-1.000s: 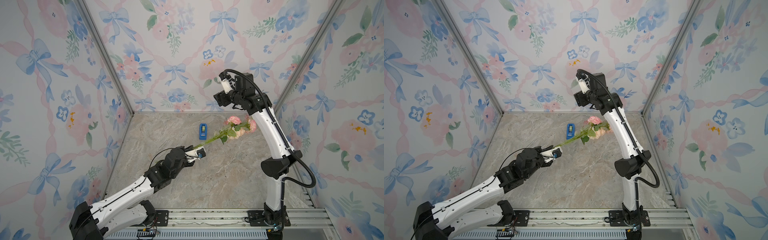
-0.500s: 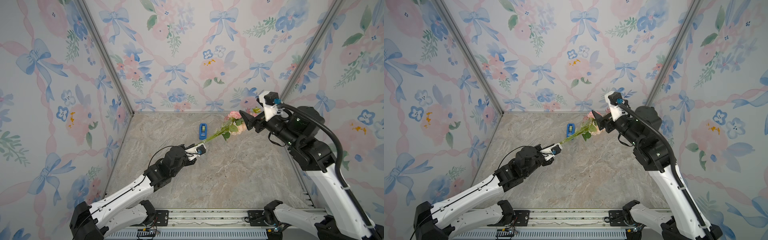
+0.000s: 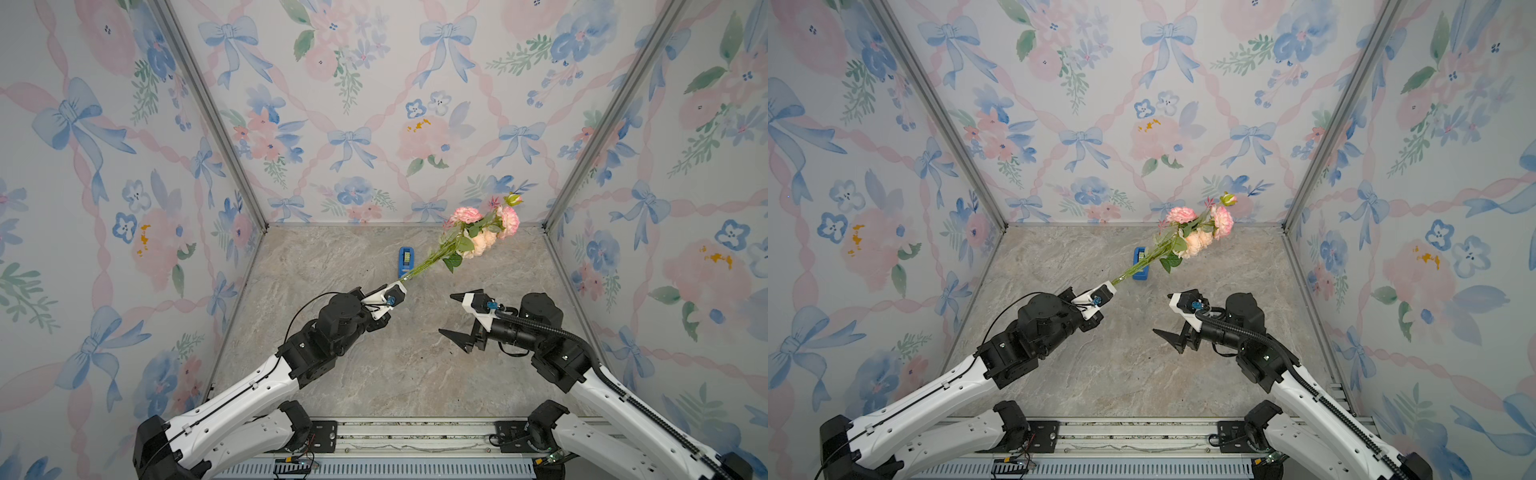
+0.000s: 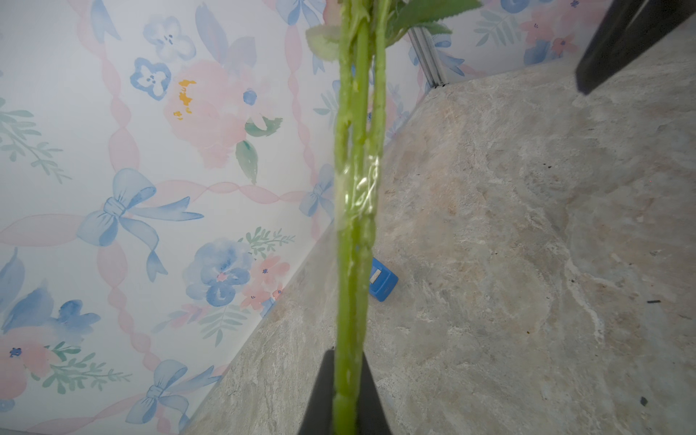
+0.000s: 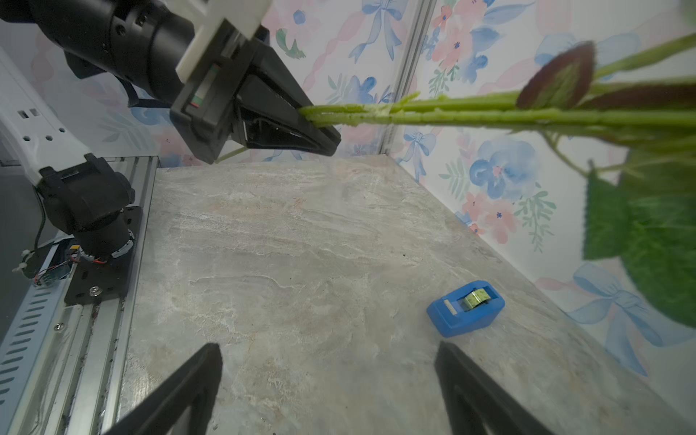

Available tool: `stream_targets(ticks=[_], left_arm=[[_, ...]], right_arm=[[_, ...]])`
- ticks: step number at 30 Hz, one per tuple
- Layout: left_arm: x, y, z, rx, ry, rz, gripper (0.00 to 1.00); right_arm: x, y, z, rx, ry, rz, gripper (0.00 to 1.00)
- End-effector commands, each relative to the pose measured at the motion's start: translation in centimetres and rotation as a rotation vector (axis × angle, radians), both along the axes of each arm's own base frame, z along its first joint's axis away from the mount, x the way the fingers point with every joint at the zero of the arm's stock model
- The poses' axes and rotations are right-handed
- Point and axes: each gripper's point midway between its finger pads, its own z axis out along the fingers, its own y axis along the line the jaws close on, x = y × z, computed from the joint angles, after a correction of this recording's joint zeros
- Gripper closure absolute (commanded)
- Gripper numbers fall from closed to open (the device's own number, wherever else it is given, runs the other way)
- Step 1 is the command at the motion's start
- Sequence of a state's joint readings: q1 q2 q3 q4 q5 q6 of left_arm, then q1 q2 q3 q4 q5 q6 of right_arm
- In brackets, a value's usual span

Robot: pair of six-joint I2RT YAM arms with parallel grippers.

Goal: Wrap bouquets with tape
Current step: Wrap the tape around the bouquet.

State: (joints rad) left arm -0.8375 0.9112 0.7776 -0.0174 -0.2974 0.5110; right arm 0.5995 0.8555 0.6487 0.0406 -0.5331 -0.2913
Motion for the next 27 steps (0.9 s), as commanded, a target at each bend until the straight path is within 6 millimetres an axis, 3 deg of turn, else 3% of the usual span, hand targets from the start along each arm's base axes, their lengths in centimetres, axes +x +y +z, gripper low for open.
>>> stream_targets(ticks=[1, 7, 16, 19, 22, 27], left_arm=[[-0.4, 0.1, 3.0, -0.091, -0.034, -0.006, 1.00], [-0.9, 0.3, 4.0, -0.116, -0.046, -0.013, 1.00], [-1.1, 0.4, 4.6, -0.127, -0.049, -0.017, 1.00], [-1.3, 0.3, 4.5, -0.122, -0.054, -0.031, 1.00], [-1.2, 0.3, 4.5, -0.119, -0.054, -0.022, 1.00], [-0.6, 0.7, 4.4, -0.092, -0.065, 0.018, 1.00]], right_arm=[[0.9, 1.9, 2.8, 0.104, -0.086, 0.042, 0.07], [4.4, 3.8, 2.6, 0.145, -0.094, 0.016, 0.08], [6.8, 6.2, 3.2, 0.193, -0.097, 0.035, 0.20], [7.0, 6.8, 2.6, 0.175, -0.078, 0.066, 0.34], [7.4, 7.2, 2.0, 0.149, -0.053, 0.075, 0.55], [6.2, 7.5, 1.2, 0.124, -0.029, 0.117, 0.64]])
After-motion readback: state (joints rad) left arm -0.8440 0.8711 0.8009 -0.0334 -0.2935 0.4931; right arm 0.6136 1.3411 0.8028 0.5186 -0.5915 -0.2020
